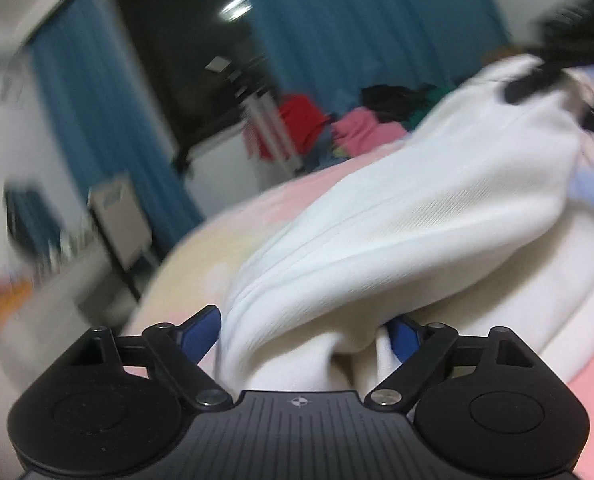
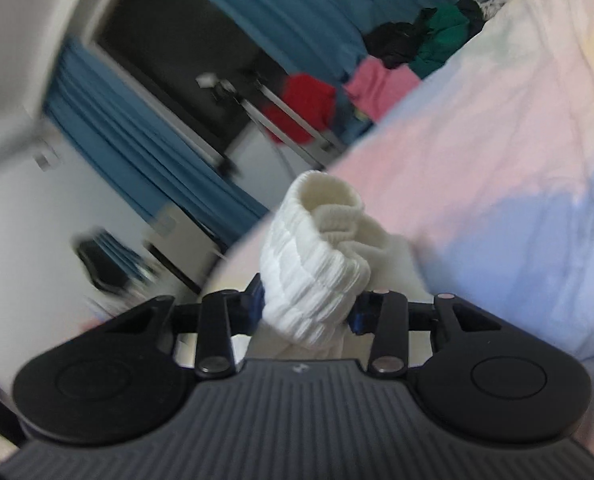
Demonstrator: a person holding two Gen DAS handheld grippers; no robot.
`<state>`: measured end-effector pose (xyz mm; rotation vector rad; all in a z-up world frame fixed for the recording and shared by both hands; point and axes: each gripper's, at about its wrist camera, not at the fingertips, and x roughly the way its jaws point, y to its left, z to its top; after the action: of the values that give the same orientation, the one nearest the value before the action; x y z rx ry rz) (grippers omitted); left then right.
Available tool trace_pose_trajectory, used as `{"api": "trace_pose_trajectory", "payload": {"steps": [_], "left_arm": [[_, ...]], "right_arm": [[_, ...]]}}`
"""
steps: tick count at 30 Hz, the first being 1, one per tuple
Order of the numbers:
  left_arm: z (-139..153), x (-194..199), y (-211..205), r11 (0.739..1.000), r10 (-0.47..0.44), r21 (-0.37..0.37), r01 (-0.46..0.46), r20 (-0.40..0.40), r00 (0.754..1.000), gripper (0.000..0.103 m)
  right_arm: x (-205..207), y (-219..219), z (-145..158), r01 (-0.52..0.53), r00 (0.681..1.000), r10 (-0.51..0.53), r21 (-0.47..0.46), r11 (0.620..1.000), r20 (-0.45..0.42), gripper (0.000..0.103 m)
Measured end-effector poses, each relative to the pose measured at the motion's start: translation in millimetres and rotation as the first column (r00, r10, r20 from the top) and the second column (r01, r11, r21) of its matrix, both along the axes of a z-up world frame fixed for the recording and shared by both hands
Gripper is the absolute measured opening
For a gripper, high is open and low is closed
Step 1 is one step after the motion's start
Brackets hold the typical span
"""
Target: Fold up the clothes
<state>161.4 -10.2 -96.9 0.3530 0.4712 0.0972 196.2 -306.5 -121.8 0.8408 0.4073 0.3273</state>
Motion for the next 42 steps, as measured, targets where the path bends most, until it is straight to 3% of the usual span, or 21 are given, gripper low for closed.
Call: {"api": "trace_pose_trajectory", "payload": {"steps": [1, 2, 4, 7, 9, 11, 15, 18, 19, 21, 22, 23, 26, 29, 33, 38, 42], "left_arm": [[3.5, -1.9, 9.9, 0.997, 0.045, -0.064, -0.046, -0.017, 0.999, 0.086], [7.0, -3.8, 19.8, 0.988, 0.088, -0.126, -0.092, -0.037, 0.995, 0.078], [10.8, -5.8, 47.5, 0.953, 0.184, -0.228, -0.198, -0.081, 0.980, 0.080], [7.0, -4.8, 75.5, 0.901, 0.219, -0.347, -0.260, -0.153, 0.964, 0.081], [3.3, -3.5, 82.0, 0.889, 0.237, -0.357, -0.286, -0.177, 0.955, 0.082], [-0.3, -3.9, 87.4, 0.877, 0.250, -0.368, -0.307, -0.196, 0.948, 0.083], [-6.1, -5.7, 93.3, 0.861, 0.252, -0.394, -0.320, -0.215, 0.944, 0.085], [-10.2, -12.0, 92.6, 0.859, 0.257, -0.396, -0.325, -0.215, 0.942, 0.085], [-11.2, -14.0, 91.6, 0.858, 0.258, -0.397, -0.326, -0.215, 0.942, 0.085], [-12.7, -16.5, 89.3, 0.856, 0.259, -0.400, -0.327, -0.217, 0.941, 0.084], [-13.4, -16.6, 88.6, 0.855, 0.259, -0.402, -0.329, -0.218, 0.941, 0.084], [-14.1, -16.8, 87.9, 0.854, 0.259, -0.403, -0.330, -0.220, 0.940, 0.084], [-16.0, -17.0, 87.4, 0.851, 0.259, -0.408, -0.331, -0.223, 0.940, 0.084], [-16.5, -16.3, 90.2, 0.848, 0.253, -0.416, -0.330, -0.230, 0.940, 0.085], [-15.5, -17.8, 92.6, 0.841, 0.252, -0.427, -0.334, -0.237, 0.938, 0.085], [-18.6, -18.3, 98.6, 0.809, 0.271, -0.459, -0.368, -0.264, 0.926, 0.085], [-20.9, -19.8, 105.0, 0.783, 0.279, -0.486, -0.389, -0.285, 0.917, 0.085]], "right_arm": [[-1.8, -2.3, 1.8, 0.004, 1.000, -0.004, 0.016, 1.000, 0.011, 0.042], [-4.0, -2.2, 4.1, 0.012, 1.000, -0.012, -0.010, 1.000, 0.017, 0.042], [-7.1, 0.7, 6.6, 0.040, 0.999, -0.040, -0.087, 0.995, 0.009, 0.042], [-13.4, -0.6, -11.6, 0.065, 0.993, -0.075, -0.105, 0.992, -0.095, 0.042], [-16.1, 5.9, -26.5, 0.029, 0.982, -0.055, -0.146, 0.989, -0.180, 0.042], [-21.7, 11.3, -32.6, 0.023, 0.985, -0.057, -0.205, 0.978, -0.161, 0.043], [-20.4, 6.7, -36.2, 0.030, 0.985, -0.058, -0.169, 0.985, -0.161, 0.043], [-20.2, 10.1, -34.1, 0.027, 0.987, -0.056, -0.191, 0.981, -0.153, 0.044], [-20.4, 8.6, -33.8, 0.026, 0.986, -0.056, -0.191, 0.981, -0.156, 0.047], [-20.1, 6.3, -33.0, 0.031, 0.984, -0.064, -0.195, 0.980, -0.169, 0.062], [-19.6, 6.2, -33.5, 0.037, 0.982, -0.074, -0.206, 0.978, -0.176, 0.075], [-18.3, 6.5, -34.3, 0.040, 0.979, -0.081, -0.217, 0.975, -0.185, 0.078], [-12.0, 4.5, -44.8, 0.016, 0.973, -0.057, -0.181, 0.983, -0.225, 0.087], [1.3, 4.5, -61.3, -0.048, 0.959, 0.015, -0.112, 0.993, -0.282, 0.088], [7.1, 3.7, -63.4, -0.081, 0.959, 0.061, -0.062, 0.995, -0.278, 0.091], [-10.9, 3.6, -33.1, -0.109, 0.988, 0.107, -0.012, 0.994, -0.111, 0.091], [-18.1, 1.4, -18.5, -0.139, 0.990, 0.139, 0.040, 0.990, -0.017, 0.091]]}}
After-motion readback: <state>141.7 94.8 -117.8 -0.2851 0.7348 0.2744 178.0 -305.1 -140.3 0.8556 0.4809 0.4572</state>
